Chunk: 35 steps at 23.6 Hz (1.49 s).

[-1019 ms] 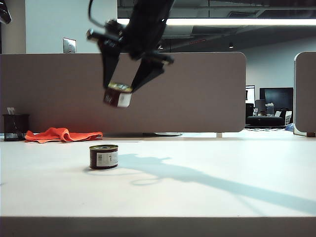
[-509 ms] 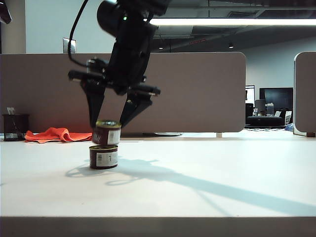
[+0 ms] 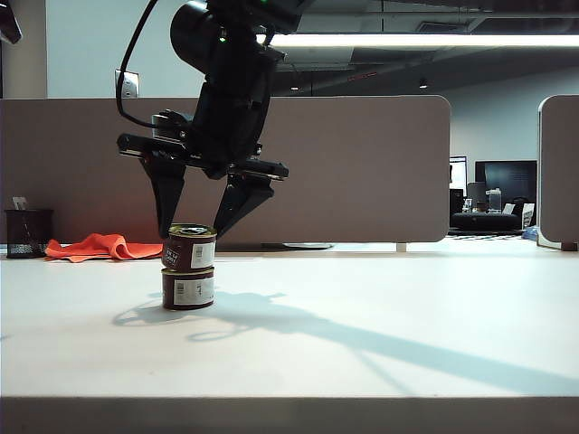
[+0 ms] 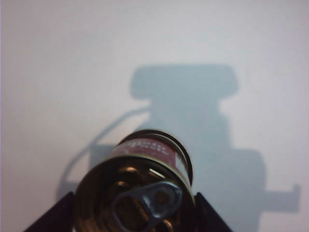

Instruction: Stack a can of tomatoes on the right onto the can of tomatoes on the left.

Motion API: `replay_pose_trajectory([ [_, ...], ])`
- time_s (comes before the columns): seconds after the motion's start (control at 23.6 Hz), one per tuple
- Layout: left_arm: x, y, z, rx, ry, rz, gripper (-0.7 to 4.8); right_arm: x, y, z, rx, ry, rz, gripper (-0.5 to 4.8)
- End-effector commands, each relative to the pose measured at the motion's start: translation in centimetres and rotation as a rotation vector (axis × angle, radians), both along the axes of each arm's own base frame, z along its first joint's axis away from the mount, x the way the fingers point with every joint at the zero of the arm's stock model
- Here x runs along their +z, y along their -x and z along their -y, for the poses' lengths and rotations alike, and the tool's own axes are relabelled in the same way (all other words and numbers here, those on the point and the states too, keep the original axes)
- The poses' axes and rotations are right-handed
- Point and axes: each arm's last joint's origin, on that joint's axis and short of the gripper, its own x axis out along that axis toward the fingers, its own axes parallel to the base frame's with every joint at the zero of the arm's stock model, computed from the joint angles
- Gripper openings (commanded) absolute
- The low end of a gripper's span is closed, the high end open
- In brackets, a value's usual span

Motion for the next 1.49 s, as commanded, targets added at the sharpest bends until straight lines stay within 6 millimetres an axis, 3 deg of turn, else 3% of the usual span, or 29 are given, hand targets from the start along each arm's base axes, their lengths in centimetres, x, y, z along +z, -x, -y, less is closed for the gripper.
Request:
replay_pose_trajectory([
  [0.04,0.2,0.0,0.0,-0.002,0.002,0.014,4.35,0.8,0.0,-0.1,0.004,-0.026,0.028,3.82],
  [0.51,0.2,0.0,0.0,-0.002,0.001,0.01,4.35,1.5,0.1,0.0,0.006,-0.041,0.044,3.81],
  [0.64,0.2,0.0,0.0,-0.002,0.001,0.012,4.35,3.7,0.6,0.6,0.008,-0.07,0.08,3.71],
  [0.72,0.2,0.0,0.0,-0.002,0.002,0.016,4.35,6.3,1.2,1.4,0.027,-0.094,0.137,3.55],
  [0.81,0.3,0.0,0.0,-0.002,0.005,0.026,4.34,9.3,2.1,2.6,0.015,-0.124,0.201,2.74],
  [0.85,0.5,0.1,0.0,-0.002,0.009,0.041,4.24,11.9,2.9,4.0,0.006,-0.151,0.252,1.77],
  [0.89,0.5,0.1,0.0,-0.004,0.008,0.049,4.15,13.2,3.4,4.9,-0.006,-0.161,0.273,1.26],
  [0.98,0.6,0.3,-0.1,-0.016,-0.011,0.063,3.2,15.5,4.5,6.7,-0.03,-0.169,0.301,0.18],
  [1.02,0.7,0.5,-0.2,-0.023,-0.019,0.073,1.31,17.3,5.5,8.7,-0.052,-0.172,0.312,-0.08],
  [1.06,0.8,0.7,-0.2,-0.023,-0.016,0.081,-0.04,18.8,6.4,10.7,-0.076,-0.171,0.318,-0.08],
  [1.19,1.1,1.1,-0.4,-0.02,-0.007,0.1,-0.06,21.2,8.2,13.9,-0.132,-0.134,0.373,-0.09],
  [1.49,1.2,2.0,-0.6,-0.006,0.075,0.096,-0.06,25.3,13.1,18.3,-0.212,-0.123,0.518,-0.09],
])
